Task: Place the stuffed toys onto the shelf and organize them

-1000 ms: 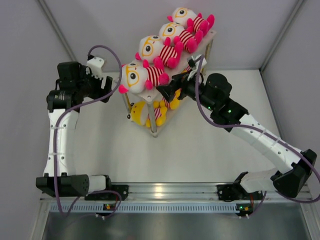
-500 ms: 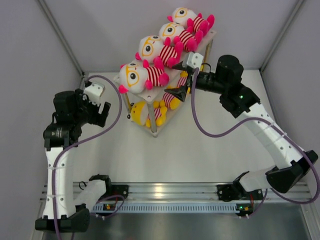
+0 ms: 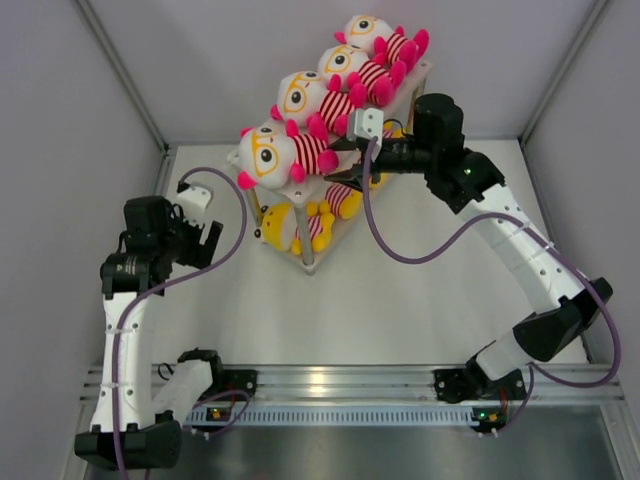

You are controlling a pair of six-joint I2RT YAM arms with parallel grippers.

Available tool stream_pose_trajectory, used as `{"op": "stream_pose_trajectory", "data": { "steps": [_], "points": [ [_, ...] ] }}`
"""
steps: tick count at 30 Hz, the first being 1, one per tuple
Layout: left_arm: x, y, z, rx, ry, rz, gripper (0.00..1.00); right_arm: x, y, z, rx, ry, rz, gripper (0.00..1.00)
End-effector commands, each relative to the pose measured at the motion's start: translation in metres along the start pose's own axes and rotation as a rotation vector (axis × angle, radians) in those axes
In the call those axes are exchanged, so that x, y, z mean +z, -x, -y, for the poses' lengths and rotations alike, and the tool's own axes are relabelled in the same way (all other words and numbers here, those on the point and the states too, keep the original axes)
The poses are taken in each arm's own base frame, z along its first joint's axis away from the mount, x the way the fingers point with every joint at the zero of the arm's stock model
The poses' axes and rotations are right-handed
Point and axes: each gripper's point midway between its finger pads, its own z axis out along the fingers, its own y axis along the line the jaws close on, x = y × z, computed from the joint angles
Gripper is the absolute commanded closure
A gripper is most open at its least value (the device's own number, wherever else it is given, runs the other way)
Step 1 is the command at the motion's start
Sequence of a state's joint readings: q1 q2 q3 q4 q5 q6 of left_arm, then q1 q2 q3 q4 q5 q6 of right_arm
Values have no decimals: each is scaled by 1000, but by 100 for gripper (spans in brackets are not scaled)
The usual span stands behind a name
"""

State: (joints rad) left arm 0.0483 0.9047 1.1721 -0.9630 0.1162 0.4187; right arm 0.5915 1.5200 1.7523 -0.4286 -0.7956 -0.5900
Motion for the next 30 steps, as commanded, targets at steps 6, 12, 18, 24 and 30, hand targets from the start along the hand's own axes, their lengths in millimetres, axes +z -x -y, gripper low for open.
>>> {"op": "stream_pose_trajectory", "data": {
  "steps": [6,12,18,24,30],
  "points": [
    [-2,1,-2,-6,13,14,12,5,23,10,61,-69,100,85],
    [0,-4,-2,-5,14,2,12,0,46,24,170,-298,211,100],
    [1,-5,0,-9,6,1,12,-20,62,42,422,-632,321,100],
    [1,-6,-2,-9,18,-3,12,-31,58,43,594,-850,354,100],
    [-1,-5,-3,-10,23,2,12,-6,47,33,665,-845,327,100]
  ]
}}
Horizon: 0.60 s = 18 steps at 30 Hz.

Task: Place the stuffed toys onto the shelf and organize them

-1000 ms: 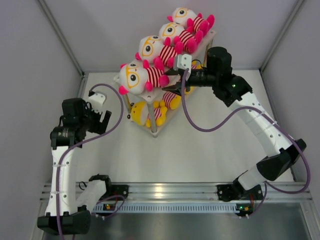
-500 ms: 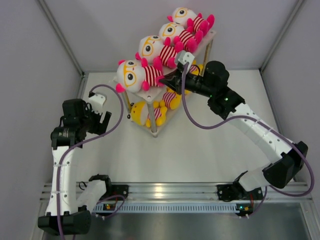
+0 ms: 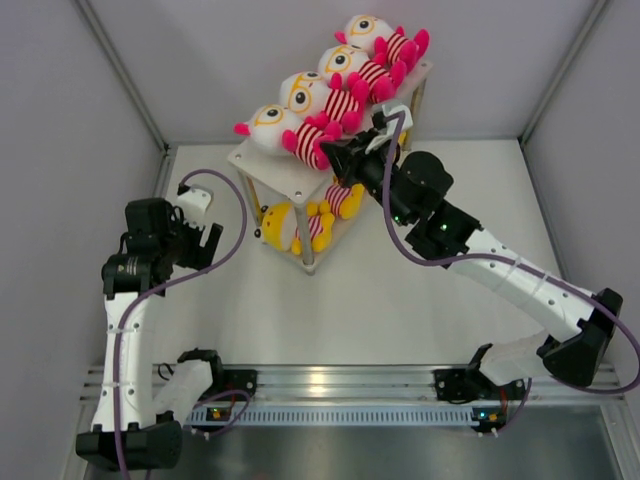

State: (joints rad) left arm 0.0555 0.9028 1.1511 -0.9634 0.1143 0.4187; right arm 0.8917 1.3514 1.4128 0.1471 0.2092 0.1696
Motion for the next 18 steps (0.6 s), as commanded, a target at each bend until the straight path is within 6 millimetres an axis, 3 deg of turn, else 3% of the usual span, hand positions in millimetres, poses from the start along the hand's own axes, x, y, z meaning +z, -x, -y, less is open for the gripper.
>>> {"op": "stream_pose_trajectory", "data": {
  "steps": [1,7,13,16,18],
  "points": [
    [-5,2,-3,-4,21,23,12,4,12,2,87,-97,73,100],
    [-5,1,-2,0,22,25,12,6,-6,-15,78,-105,46,100],
    [-5,2,-2,2,17,28,12,-4,-1,-28,98,-69,42,100],
    [-5,2,-1,1,15,28,12,-7,1,-30,100,-61,40,85],
    [-6,2,-2,2,19,29,12,-8,1,-31,104,-52,37,62]
  ]
}}
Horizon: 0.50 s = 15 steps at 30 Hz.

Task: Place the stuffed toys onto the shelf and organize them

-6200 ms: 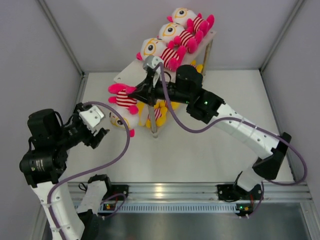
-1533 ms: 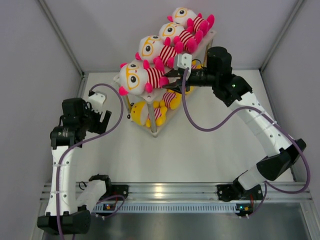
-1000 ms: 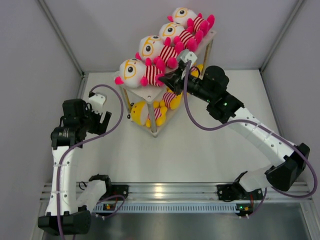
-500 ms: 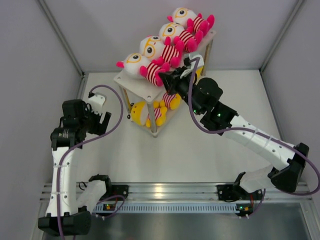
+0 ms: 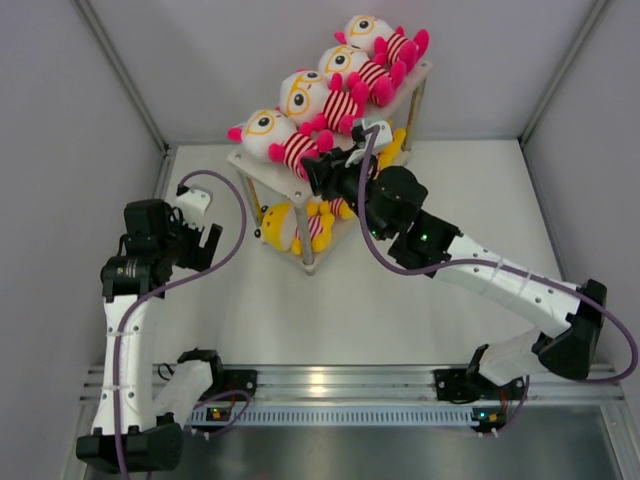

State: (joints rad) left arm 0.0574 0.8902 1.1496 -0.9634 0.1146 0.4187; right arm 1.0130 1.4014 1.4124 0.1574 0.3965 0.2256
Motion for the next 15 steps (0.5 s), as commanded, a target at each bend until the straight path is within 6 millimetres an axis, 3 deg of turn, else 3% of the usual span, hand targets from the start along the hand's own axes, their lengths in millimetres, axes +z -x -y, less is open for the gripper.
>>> {"op": "stream_pose_trajectory", "data": {
  "steps": [1,2,8,9,11,13,14,15],
  "points": [
    [-3,1,-2,2,14,21,12,-12,27,-12,42,45,60,54],
    [-3,1,-2,2,14,21,12,-14,29,-14,45,56,60,43],
    [-3,0,-2,3,16,18,12,-32,59,-20,16,111,88,11],
    [-3,0,-2,5,15,17,12,-38,74,-22,-19,128,109,8],
    [-3,-1,-3,3,24,13,12,-44,74,-13,-80,103,67,1],
    [-2,-3,-4,5,30,4,12,-47,81,-2,-127,72,44,1],
    [-2,-3,-5,5,32,2,12,-47,85,17,-141,33,40,1],
    [-2,-3,-5,4,32,2,12,-49,77,28,-137,22,-5,1]
  ]
}}
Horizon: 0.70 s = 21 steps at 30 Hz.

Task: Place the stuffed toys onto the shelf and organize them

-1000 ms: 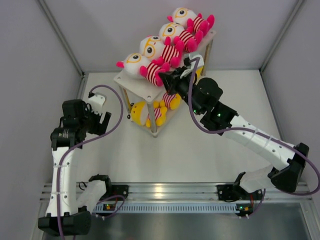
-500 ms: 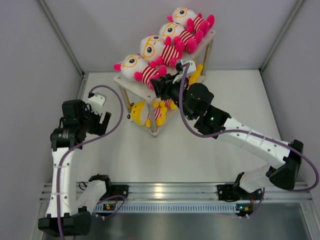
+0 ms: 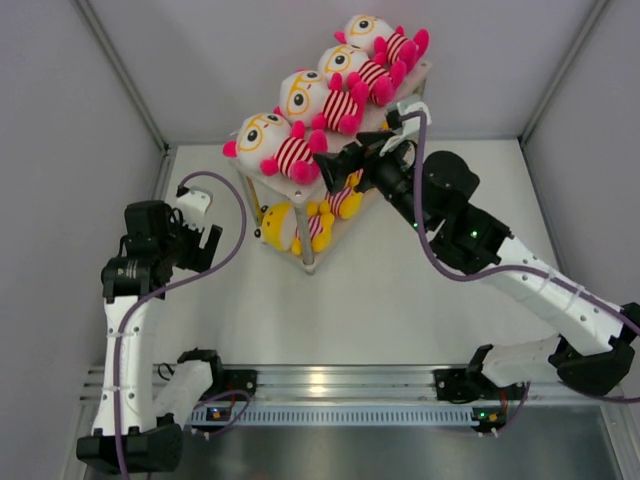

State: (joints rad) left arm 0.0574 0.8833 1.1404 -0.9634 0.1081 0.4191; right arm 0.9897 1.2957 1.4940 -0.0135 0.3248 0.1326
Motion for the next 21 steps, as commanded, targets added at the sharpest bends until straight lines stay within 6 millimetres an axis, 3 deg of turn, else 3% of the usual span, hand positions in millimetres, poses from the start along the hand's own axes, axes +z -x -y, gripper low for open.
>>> {"op": "stream_pose_trajectory", "data": {
  "steps": [1,2,4,5,7,8,10,11,12,13,15,16,17,18,21],
  "points": [
    [-2,0,-4,4,26,8,12,-21,22,38,-40,-47,-28,1],
    [-2,0,-5,4,29,8,12,-25,28,70,-30,-119,-16,1],
    [-1,-1,-5,5,32,3,12,-31,9,109,-40,-212,-56,1],
    [-1,-3,-6,6,35,-1,12,-38,10,148,-52,-309,-50,1],
    [4,-12,-6,11,38,-33,12,-48,-22,196,-61,-425,-126,1],
    [8,-18,-8,10,50,-57,12,-59,-30,243,-37,-544,-144,1],
    [23,-35,-6,4,48,-123,12,-70,-65,284,35,-608,-220,1],
    [28,-41,-6,0,46,-141,12,-87,-76,330,77,-712,-231,1],
    [38,-54,-8,-5,71,-183,12,-93,-100,344,152,-715,-261,1],
    [43,-60,-8,-7,76,-196,12,-114,-98,382,185,-801,-219,1],
    [53,-71,-11,-13,106,-219,11,-134,-136,411,300,-858,-251,1],
    [59,-68,-16,-10,134,-187,11,-142,-144,423,320,-887,-248,0],
    [66,-85,-13,-5,136,-219,11,-155,-150,442,323,-931,-237,1],
    [69,-87,-16,-1,160,-218,11,-166,-164,449,321,-959,-254,1],
    [82,-100,-17,9,187,-201,11,-180,-180,459,278,-1009,-245,1]
  ]
}}
